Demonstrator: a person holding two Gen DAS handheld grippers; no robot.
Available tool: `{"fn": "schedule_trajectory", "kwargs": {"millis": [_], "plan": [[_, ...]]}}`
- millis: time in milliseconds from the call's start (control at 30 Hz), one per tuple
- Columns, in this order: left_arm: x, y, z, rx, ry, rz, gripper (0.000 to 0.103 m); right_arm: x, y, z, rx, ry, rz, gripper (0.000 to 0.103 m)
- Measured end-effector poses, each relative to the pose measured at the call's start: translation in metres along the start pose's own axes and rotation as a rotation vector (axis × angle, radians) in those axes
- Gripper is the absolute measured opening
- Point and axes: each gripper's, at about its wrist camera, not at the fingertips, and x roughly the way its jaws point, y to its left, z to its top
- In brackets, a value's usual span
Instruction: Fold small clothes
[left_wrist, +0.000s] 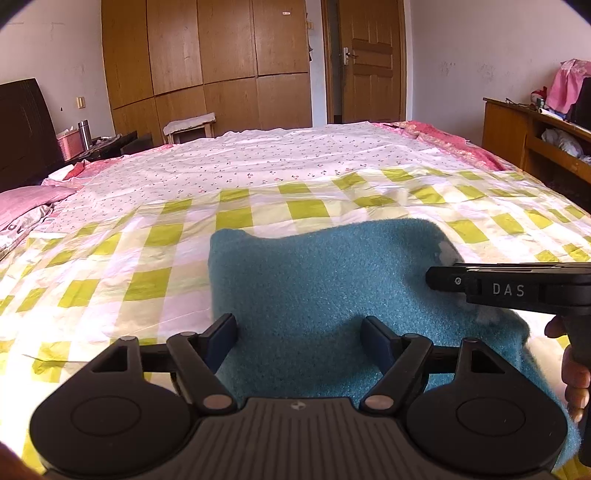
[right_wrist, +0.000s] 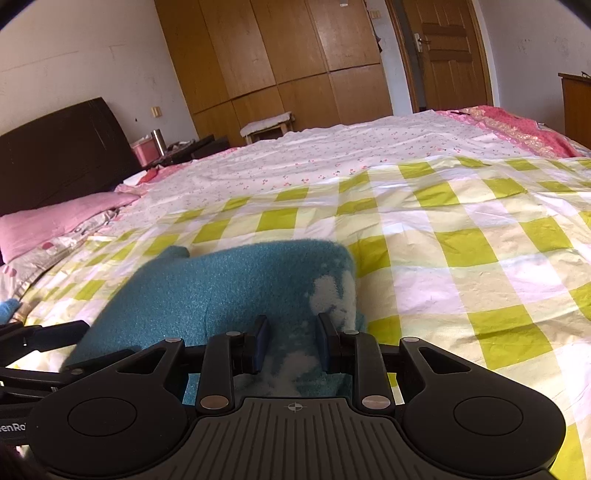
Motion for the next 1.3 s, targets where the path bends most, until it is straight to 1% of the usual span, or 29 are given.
{"fn": "schedule_trajectory", "kwargs": {"millis": [67, 133, 167, 267, 367, 433, 467, 600, 800, 1033, 1167, 1300], "plan": [[-0.003, 0.0, 0.0, -0.006, 0.005, 0.001, 0.08, -0.01, 0.0, 0.002, 0.017, -0.02, 0.013, 0.026], [-0.006, 0.001, 0.0, -0.014, 0.012, 0.001, 0.08, -0.018, 0.0, 0.002, 0.032, -0.037, 0.02, 0.031], [-0.007, 0.0, 0.0, -0.013, 0.015, 0.001, 0.08, -0.019, 0.0, 0.003, 0.03, -0.041, 0.013, 0.031], [-0.01, -0.003, -0.002, 0.005, 0.02, 0.01, 0.08, -0.018, -0.002, 0.004, 0.033, -0.053, -0.027, 0.031], [-0.012, -0.007, -0.003, 0.025, 0.025, 0.017, 0.08, -0.01, -0.009, 0.005, 0.052, -0.017, -0.085, 0.033], [-0.011, -0.009, -0.003, 0.033, 0.028, 0.025, 0.08, -0.005, -0.018, 0.001, 0.075, 0.007, -0.07, 0.034], [-0.011, -0.01, -0.003, 0.034, 0.029, 0.029, 0.08, -0.006, -0.019, 0.001, 0.08, 0.005, -0.068, 0.034], [-0.013, -0.012, -0.002, 0.034, 0.033, 0.032, 0.08, -0.016, -0.012, 0.0, 0.016, -0.016, -0.102, 0.034], [-0.023, -0.014, -0.006, 0.034, 0.027, 0.03, 0.08, -0.035, -0.009, 0.0, 0.047, -0.031, -0.073, 0.034], [-0.037, -0.017, -0.013, 0.01, 0.021, 0.012, 0.081, -0.067, 0.001, -0.021, 0.059, -0.008, -0.054, 0.035], [-0.046, -0.021, -0.02, 0.014, 0.019, 0.003, 0.081, -0.082, 0.007, -0.03, 0.049, -0.014, -0.074, 0.037], [-0.054, -0.023, -0.024, 0.017, 0.016, 0.001, 0.081, -0.087, 0.01, -0.039, 0.017, 0.0, -0.125, 0.039]]}}
